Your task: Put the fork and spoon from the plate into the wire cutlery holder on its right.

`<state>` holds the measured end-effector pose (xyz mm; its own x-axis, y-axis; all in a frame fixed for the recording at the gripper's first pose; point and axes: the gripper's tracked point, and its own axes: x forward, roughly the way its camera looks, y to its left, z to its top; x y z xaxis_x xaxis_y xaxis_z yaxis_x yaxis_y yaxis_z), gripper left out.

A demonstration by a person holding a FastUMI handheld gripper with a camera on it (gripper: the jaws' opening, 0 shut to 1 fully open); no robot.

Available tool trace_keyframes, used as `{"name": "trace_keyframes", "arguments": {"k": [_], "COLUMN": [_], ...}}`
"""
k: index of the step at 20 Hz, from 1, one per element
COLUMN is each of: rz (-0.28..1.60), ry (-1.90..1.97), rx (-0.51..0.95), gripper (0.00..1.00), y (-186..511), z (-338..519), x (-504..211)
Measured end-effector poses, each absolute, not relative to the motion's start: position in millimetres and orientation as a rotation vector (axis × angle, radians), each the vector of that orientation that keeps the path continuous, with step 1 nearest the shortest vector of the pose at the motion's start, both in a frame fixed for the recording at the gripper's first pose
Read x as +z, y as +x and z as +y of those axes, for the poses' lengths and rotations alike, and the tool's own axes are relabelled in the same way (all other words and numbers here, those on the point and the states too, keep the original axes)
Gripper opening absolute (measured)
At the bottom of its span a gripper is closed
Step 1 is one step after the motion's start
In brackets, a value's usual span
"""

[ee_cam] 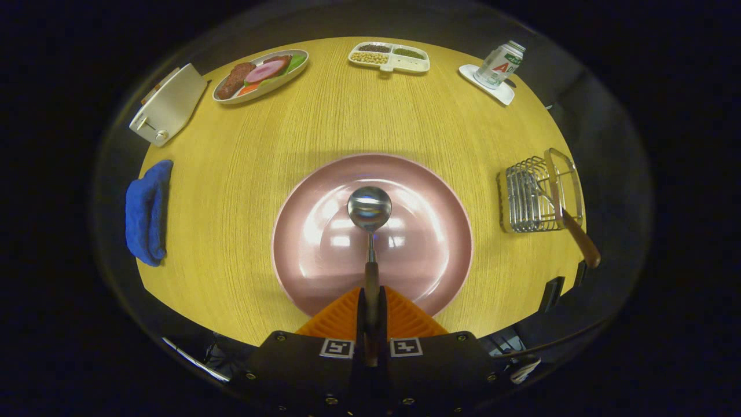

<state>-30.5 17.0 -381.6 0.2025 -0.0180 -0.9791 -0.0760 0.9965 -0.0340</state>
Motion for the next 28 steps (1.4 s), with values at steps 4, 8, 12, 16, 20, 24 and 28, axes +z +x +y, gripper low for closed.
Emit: {"name": "trace_keyframes", "arguments": {"k": [4,8,12,16,20,24,28], "rz": [1.328,1.304,1.284,1.276,1.28,1.297,1.327], "ry": [-0.099,-0.128,-0.114,-0.085,-0.045,-0.018,0.005], "rx": [-0.001,-0.061,-0.137,-0.208,-0.259,-0.31,-0.333], "gripper": [0.08,0.08,0.08,0.08,0.08,0.08,0.08], "y": [-16,-7,-1,1,2,-1,-4], "z": [4,-20,-48,-77,-104,-136,-161], "x": [-355,-330,-306,-289,-283,-280,-286]}}
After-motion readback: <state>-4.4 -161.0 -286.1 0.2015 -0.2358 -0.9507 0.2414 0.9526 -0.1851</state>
